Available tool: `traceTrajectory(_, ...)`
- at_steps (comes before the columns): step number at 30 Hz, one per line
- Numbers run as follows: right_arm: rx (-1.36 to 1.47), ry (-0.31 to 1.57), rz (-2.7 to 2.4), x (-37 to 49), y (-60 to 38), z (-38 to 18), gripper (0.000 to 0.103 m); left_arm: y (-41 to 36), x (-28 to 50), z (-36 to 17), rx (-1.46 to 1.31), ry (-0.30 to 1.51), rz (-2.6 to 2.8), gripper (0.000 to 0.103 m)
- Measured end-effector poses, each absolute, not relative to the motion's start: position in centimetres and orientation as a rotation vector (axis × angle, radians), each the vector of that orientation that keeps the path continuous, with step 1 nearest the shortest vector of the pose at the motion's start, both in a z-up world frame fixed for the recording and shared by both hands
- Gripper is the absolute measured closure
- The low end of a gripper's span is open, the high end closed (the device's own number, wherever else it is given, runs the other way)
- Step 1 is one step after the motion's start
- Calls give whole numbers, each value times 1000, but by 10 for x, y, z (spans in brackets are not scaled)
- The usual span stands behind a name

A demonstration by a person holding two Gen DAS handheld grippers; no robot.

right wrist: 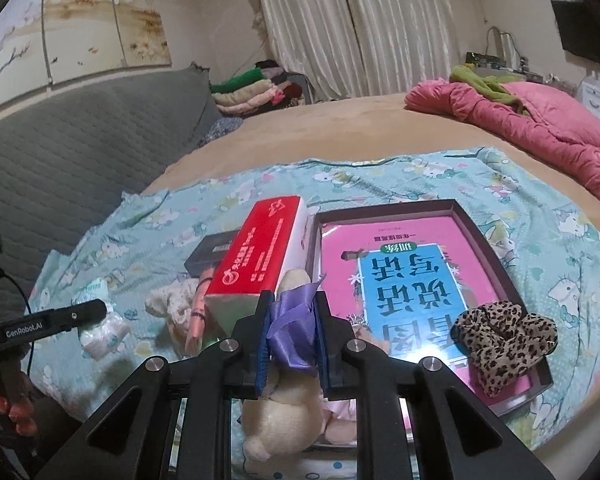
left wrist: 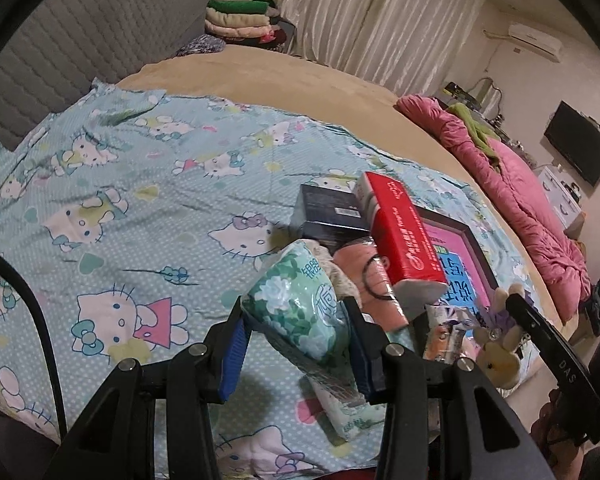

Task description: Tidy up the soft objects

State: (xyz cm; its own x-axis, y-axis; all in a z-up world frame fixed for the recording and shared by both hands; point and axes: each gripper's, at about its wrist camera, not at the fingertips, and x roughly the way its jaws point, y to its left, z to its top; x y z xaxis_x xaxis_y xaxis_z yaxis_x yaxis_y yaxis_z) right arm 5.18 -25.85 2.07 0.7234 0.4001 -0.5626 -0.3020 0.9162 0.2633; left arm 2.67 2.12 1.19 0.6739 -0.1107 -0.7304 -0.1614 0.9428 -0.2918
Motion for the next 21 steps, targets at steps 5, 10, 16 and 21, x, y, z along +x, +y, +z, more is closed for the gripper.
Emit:
traceTrajectory(5,158,664,454,50,-252,21,84,10,27,17,-325,836,10,58)
traceTrajectory(10,181,622,474,45,-254,32,84,1,25,23,-304,829,-6,58)
traceTrajectory(16,239,580,452,42,-272,50,84,-11,24,37,-286,811,-34,58)
traceTrajectory(21,265,551,437,39,-285,61,84,-24,24,47,-266,799,-61,58)
